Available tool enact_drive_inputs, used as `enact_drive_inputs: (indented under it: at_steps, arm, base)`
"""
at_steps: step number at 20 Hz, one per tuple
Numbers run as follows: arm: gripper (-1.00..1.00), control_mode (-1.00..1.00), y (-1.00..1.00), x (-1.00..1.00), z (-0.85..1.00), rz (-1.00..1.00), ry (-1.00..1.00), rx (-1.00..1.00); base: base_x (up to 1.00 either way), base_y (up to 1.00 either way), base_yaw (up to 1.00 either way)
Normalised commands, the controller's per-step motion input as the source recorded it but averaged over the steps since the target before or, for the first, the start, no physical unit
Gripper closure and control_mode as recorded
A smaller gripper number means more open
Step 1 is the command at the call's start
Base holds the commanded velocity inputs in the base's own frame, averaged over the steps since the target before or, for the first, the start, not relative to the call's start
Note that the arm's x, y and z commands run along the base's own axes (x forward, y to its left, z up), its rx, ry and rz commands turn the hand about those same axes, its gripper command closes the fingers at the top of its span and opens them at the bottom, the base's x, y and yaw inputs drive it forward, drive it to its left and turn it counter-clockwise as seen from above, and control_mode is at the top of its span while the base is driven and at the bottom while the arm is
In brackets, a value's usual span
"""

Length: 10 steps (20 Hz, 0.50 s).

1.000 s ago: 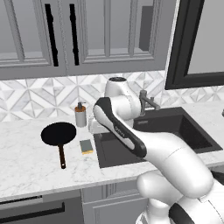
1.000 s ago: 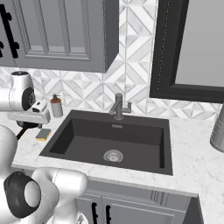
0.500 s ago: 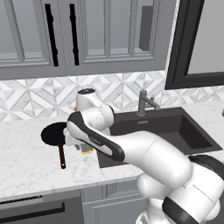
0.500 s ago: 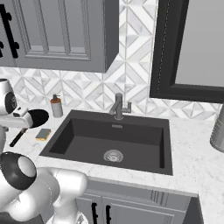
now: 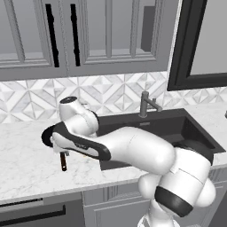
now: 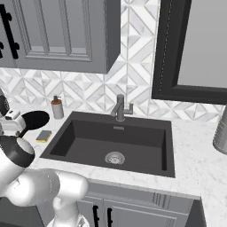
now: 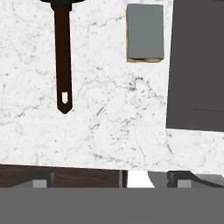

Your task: Pick the pan and sponge and place them into the sink. Then turn on the water.

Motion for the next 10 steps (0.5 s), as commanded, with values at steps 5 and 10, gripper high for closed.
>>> enact_drive_inputs:
  at_steps: [5, 10]
  arm:
    - [-1.00, -1.00, 0.33, 0.37, -0.26, -0.03, 0.01, -0.03]
    - [-1.00, -1.00, 0.29, 0.35, -0.42, -0.02, 0.00, -0.08]
  base:
    - [0.00, 0.00, 0.00]
    - [0.00, 0.00, 0.00]
